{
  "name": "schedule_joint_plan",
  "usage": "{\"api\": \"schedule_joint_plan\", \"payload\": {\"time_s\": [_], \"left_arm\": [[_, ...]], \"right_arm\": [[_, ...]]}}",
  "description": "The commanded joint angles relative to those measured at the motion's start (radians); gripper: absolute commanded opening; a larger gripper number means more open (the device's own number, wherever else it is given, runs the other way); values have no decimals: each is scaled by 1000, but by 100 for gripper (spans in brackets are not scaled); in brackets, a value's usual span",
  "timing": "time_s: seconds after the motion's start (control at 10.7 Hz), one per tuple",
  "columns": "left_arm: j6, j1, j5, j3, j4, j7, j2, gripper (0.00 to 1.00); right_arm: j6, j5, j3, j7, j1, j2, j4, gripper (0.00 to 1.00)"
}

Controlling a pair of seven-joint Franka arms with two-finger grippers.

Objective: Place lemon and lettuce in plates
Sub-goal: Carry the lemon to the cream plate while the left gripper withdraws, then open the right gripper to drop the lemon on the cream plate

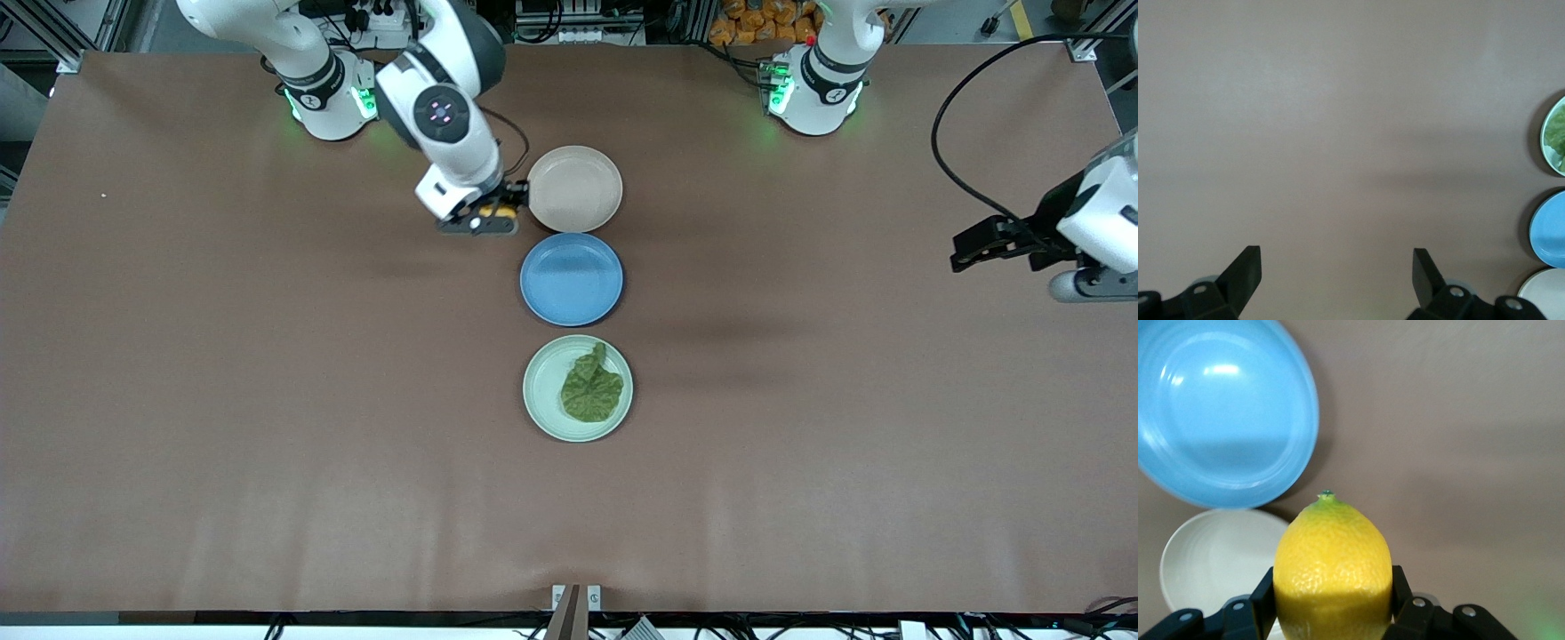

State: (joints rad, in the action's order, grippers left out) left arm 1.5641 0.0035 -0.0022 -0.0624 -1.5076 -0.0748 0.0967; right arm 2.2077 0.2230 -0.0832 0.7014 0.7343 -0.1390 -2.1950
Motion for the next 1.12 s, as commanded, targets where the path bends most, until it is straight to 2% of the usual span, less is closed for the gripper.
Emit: {"api": "schedule_joint_plan", "payload": {"time_s": [0.0,0.19,0.56,0.75,0.84,0.94,1.03], "left_arm": [[-22,46,-32,-7,-19,7,-46,100],[-21,21,-36,-4,-20,-11,-54,100],[3,26,-36,-8,-16,-11,-57,100],[42,23,-35,-13,-16,-11,-52,100],[48,23,-35,-16,-16,-11,-52,100],[51,20,-35,-20,-14,-11,-52,100],[50,23,-33,-33,-14,-11,-57,100]], "right_arm": [[74,68,8,105,138,-56,14,0],[168,68,10,186,232,-128,18,0],[237,68,10,295,322,-180,21,0],[268,68,10,313,332,-209,26,0],[277,68,10,313,332,-223,34,11],[277,62,10,313,333,-226,35,71],[276,62,10,314,336,-226,35,100]]}}
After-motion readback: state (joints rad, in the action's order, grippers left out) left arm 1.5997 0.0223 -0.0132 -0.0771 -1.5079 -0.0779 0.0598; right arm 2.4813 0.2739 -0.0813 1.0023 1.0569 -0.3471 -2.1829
